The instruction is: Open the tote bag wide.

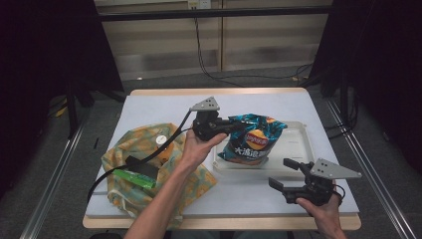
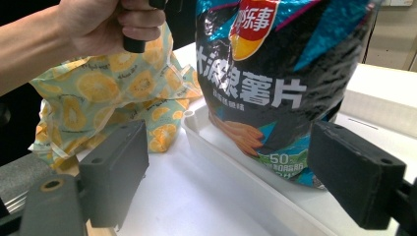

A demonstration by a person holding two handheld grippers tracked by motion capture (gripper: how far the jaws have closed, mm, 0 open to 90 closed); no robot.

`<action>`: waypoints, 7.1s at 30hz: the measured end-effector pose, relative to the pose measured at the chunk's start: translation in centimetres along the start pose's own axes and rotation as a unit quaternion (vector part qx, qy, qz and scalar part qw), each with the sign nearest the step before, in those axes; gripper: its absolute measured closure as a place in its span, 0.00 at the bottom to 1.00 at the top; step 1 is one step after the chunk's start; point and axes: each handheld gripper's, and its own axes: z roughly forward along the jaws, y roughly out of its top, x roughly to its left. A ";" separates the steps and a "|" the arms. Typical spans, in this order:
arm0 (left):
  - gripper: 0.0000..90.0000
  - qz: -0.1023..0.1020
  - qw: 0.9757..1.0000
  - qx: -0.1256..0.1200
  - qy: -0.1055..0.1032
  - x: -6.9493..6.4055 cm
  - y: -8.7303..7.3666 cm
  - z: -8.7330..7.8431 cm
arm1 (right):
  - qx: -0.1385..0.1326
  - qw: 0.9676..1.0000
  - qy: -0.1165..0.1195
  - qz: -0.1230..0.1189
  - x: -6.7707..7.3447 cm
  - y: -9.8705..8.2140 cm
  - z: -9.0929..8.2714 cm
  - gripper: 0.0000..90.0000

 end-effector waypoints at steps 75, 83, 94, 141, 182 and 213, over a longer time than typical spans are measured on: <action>0.47 0.049 0.996 0.000 0.080 -0.6 0.1 -9.1 | -0.038 0.998 -0.014 0.044 -7.5 7.8 9.5 0.98; 0.31 0.058 0.993 -0.013 0.097 -1.1 -0.2 -11.3 | -0.046 0.997 -0.036 0.059 -8.4 8.1 10.7 0.98; 0.25 0.042 0.991 -0.038 0.124 -0.2 -1.3 -15.3 | -0.042 0.993 -0.082 0.071 -9.5 8.6 12.7 0.98; 0.31 0.018 0.980 -0.043 0.194 -0.5 -5.5 -22.5 | -0.017 0.999 -0.038 0.005 -5.0 8.1 11.4 0.45; 0.21 -0.017 0.973 -0.048 0.225 0.0 -9.2 -25.4 | 0.039 0.959 0.268 -0.083 13.8 6.7 20.2 0.59; 0.20 -0.019 0.971 -0.057 0.231 0.1 -9.1 -26.0 | 0.072 0.966 0.239 -0.068 15.5 5.5 25.2 0.81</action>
